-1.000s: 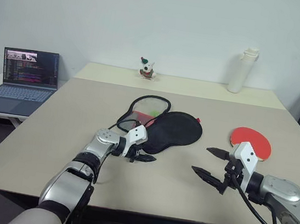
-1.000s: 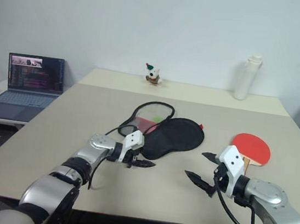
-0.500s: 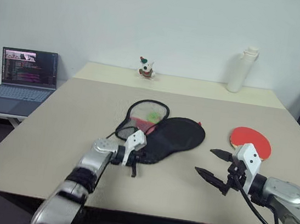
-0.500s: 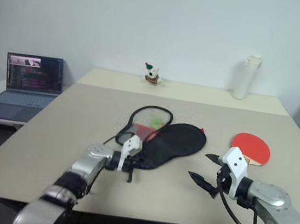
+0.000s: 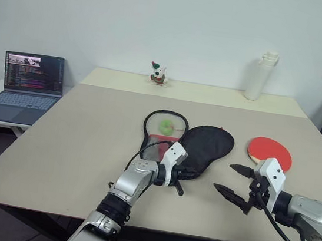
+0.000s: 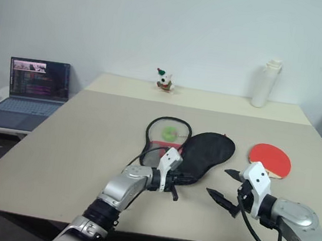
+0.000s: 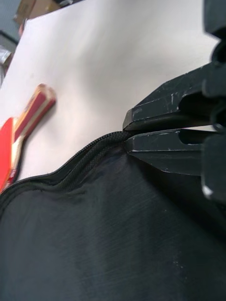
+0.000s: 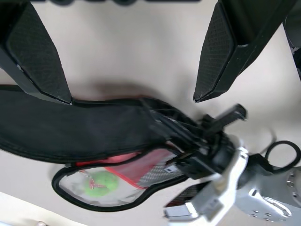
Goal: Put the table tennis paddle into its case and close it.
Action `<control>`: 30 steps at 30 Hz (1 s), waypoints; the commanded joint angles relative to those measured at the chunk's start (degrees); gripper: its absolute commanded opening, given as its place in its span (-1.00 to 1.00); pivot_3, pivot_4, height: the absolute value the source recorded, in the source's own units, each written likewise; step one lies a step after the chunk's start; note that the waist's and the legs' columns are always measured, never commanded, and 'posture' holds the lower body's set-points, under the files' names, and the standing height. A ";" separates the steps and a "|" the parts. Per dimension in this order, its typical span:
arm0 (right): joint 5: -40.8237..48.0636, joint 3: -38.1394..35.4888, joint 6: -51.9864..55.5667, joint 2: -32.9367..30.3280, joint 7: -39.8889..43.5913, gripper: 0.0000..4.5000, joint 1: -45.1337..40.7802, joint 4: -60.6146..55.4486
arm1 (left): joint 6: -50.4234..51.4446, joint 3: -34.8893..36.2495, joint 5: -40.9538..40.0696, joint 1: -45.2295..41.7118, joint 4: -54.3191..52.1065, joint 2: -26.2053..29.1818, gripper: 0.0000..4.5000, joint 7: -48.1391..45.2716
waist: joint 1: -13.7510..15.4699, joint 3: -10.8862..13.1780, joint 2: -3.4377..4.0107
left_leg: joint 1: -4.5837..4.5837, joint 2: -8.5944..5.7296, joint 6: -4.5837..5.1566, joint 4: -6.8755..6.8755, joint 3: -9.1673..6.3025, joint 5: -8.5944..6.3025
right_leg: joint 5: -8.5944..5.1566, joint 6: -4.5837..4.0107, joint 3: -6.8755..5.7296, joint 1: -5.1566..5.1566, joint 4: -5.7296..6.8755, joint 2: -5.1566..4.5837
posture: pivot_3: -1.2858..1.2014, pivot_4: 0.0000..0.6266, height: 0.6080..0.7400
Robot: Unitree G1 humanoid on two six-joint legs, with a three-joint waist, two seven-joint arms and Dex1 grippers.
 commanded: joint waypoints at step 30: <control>-4.06 6.36 20.44 19.99 -24.46 1.00 -20.59 22.75 | -2.43 13.37 -13.40 7.07 -14.88 27.44 0.64 -11.70 | -0.13 0.02 0.07 | -0.04 0.06 0.00 -0.11 0.02 0.00 | 0.12 -0.33 -0.01 -0.08 -0.04 -0.07 | 0.03 -0.52 1.00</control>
